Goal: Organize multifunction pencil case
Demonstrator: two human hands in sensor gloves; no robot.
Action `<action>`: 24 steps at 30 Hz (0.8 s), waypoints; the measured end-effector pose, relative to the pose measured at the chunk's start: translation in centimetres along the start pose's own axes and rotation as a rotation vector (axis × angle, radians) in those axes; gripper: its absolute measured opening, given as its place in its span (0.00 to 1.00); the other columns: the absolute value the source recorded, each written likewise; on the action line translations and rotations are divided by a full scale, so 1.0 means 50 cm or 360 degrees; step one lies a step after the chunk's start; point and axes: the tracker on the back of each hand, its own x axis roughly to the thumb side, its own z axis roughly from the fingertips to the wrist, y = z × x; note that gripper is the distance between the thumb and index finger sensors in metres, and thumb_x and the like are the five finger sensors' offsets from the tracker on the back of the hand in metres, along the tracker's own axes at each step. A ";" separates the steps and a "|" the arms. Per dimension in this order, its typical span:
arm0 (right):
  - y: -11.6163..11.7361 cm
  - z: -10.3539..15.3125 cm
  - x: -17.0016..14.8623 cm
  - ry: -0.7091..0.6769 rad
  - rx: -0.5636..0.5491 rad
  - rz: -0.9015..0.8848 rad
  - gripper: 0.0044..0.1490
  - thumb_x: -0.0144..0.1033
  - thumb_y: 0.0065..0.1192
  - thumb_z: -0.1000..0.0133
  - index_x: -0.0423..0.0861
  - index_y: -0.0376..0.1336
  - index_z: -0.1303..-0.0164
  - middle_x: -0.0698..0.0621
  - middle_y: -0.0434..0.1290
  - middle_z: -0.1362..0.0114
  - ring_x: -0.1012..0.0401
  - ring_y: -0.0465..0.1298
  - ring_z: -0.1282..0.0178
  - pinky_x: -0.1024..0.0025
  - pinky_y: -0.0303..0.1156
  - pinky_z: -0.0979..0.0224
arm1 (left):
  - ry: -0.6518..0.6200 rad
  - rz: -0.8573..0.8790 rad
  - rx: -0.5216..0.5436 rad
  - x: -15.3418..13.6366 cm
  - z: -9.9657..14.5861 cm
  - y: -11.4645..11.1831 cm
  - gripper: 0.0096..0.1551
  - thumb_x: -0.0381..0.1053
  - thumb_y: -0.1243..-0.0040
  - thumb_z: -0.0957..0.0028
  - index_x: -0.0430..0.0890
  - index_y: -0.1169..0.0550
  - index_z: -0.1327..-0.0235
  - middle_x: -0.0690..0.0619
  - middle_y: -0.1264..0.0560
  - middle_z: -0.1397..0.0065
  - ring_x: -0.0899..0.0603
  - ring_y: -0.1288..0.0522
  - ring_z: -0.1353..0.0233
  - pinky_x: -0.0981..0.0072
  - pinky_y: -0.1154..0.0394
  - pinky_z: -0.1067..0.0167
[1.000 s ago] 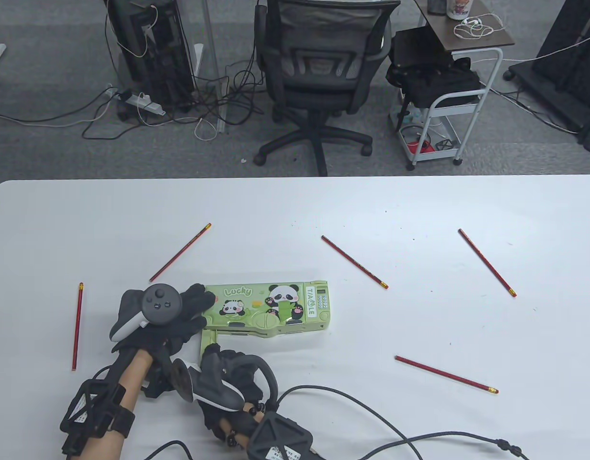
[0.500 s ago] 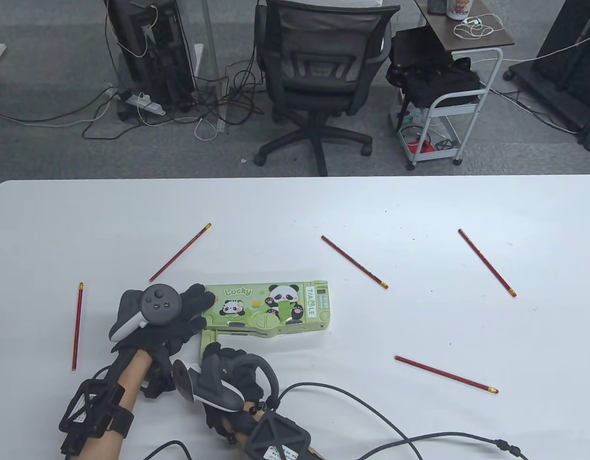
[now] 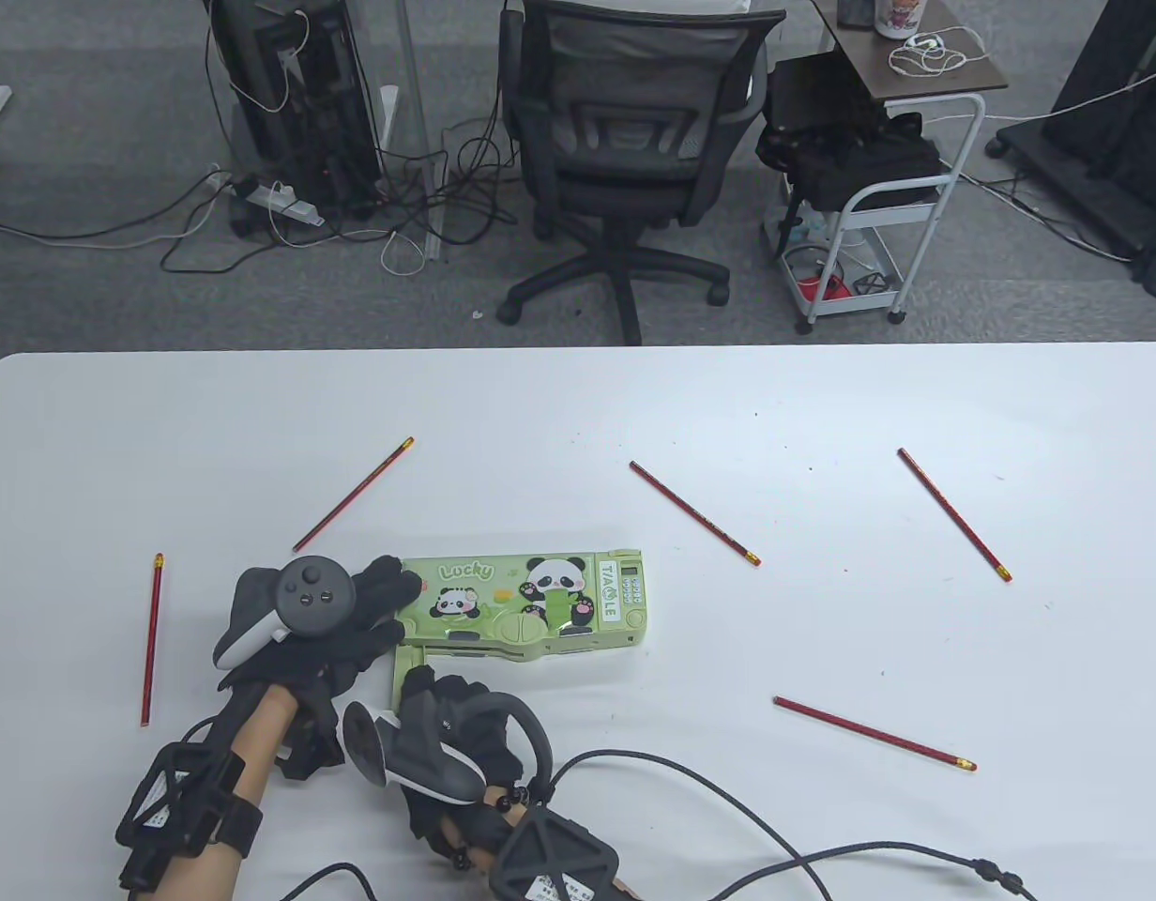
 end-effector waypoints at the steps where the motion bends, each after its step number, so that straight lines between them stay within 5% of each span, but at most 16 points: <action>1: -0.001 0.002 -0.001 0.0012 -0.0012 -0.0021 0.47 0.53 0.60 0.45 0.36 0.59 0.23 0.30 0.70 0.29 0.36 0.78 0.38 0.41 0.76 0.36 | 0.0000 0.0001 0.0000 0.000 0.000 0.000 0.32 0.48 0.42 0.38 0.57 0.37 0.19 0.48 0.45 0.09 0.32 0.40 0.12 0.19 0.39 0.30; 9: 0.016 0.003 0.010 0.0043 0.0103 -0.0137 0.68 0.61 0.52 0.47 0.20 0.38 0.19 0.15 0.39 0.22 0.18 0.48 0.26 0.23 0.51 0.28 | -0.0004 0.0016 0.0000 -0.001 0.000 0.001 0.32 0.49 0.41 0.38 0.58 0.36 0.19 0.49 0.45 0.09 0.32 0.40 0.12 0.19 0.39 0.30; 15: 0.036 -0.003 0.010 0.0110 0.0215 -0.0255 0.73 0.61 0.49 0.47 0.14 0.30 0.24 0.10 0.27 0.28 0.14 0.38 0.30 0.19 0.42 0.31 | -0.0005 0.0021 0.0000 -0.001 0.000 0.001 0.32 0.49 0.41 0.38 0.58 0.36 0.20 0.49 0.45 0.09 0.32 0.40 0.12 0.19 0.39 0.30; 24: 0.042 -0.004 0.007 0.0155 0.0249 -0.0252 0.76 0.62 0.50 0.47 0.13 0.25 0.27 0.09 0.22 0.32 0.13 0.32 0.32 0.18 0.39 0.32 | -0.0006 0.0022 -0.0002 -0.003 -0.001 0.001 0.32 0.49 0.41 0.38 0.58 0.36 0.20 0.49 0.45 0.09 0.32 0.40 0.12 0.19 0.39 0.30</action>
